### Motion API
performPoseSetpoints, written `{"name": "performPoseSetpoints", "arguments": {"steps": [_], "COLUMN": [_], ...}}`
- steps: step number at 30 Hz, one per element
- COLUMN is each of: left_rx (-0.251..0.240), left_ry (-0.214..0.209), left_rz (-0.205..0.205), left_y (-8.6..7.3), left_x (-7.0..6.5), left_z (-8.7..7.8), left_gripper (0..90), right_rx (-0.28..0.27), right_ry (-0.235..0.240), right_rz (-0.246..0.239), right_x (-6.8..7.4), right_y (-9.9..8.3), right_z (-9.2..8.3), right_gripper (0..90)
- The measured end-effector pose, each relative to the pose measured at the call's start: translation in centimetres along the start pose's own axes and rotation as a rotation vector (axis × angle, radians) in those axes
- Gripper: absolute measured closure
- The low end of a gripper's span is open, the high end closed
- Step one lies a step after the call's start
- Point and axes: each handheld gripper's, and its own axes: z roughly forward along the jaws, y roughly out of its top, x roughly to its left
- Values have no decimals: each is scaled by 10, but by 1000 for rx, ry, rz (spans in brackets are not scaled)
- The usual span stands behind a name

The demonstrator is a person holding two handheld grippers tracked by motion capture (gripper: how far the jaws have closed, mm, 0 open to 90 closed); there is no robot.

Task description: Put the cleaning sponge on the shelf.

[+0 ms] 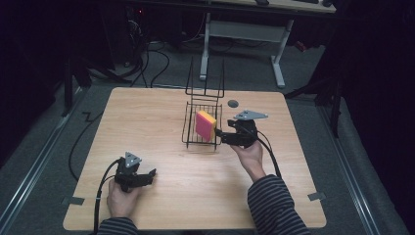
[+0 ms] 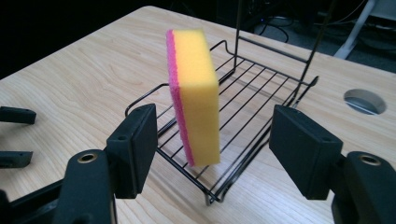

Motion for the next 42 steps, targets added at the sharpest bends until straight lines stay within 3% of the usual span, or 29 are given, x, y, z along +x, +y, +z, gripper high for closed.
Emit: {"name": "performPoseSetpoints", "arguments": {"steps": [6,20,42], "left_rx": [0,0,0], "left_ry": [0,0,0], "left_rz": [0,0,0], "left_y": [0,0,0], "left_x": [0,0,0], "left_z": [0,0,0], "left_gripper": [193,193,193], "right_rx": [-46,-88,-114], "right_ry": [5,-18,-50], "right_rz": [42,48,98], "right_x": [-9,-18,-34], "right_y": [-6,-14,-44], "right_z": [-18,-52,-92], "right_gripper": [351,368,373]}}
